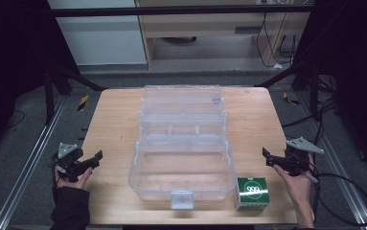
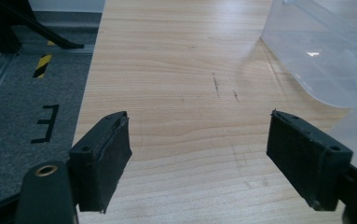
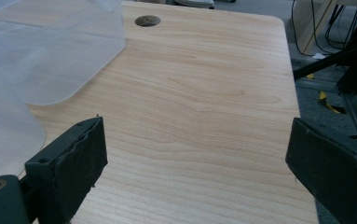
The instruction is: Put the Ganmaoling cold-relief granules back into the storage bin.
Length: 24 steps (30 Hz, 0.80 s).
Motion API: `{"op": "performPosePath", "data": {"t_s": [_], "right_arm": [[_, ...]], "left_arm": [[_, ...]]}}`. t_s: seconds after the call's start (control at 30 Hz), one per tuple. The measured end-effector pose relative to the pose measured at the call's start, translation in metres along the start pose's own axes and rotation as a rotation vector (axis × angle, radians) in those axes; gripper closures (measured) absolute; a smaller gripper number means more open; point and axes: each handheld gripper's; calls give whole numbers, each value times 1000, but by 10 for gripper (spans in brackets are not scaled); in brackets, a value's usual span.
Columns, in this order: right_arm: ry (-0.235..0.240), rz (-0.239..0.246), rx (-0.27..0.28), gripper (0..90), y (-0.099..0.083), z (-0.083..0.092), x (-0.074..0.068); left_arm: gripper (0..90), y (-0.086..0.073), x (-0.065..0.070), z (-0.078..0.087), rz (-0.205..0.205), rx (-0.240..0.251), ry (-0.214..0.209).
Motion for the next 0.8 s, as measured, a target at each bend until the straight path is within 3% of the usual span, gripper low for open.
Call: {"op": "performPosePath", "data": {"t_s": [0.3, 0.53, 0.67, 0.8], "right_arm": [[45, -14, 34, 88, 13, 16, 2], [133, 51, 45, 110, 36, 37, -9], [154, 85, 50, 118, 44, 44, -15], [190, 154, 22, 115, 54, 50, -23]], "left_arm": [[213, -4, 3, -7, -29, -40, 11], [208, -6, 7, -13, -47, -71, 0], [207, -7, 7, -15, -48, -78, -4], [206, -8, 6, -17, -53, -87, -3]]}}
Point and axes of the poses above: each handheld gripper's, and its own axes: z roughly backward along the jaws, y roughly out of its top, x roughly to its right, and after that the axes turned 4 degrees about -y, right-handed
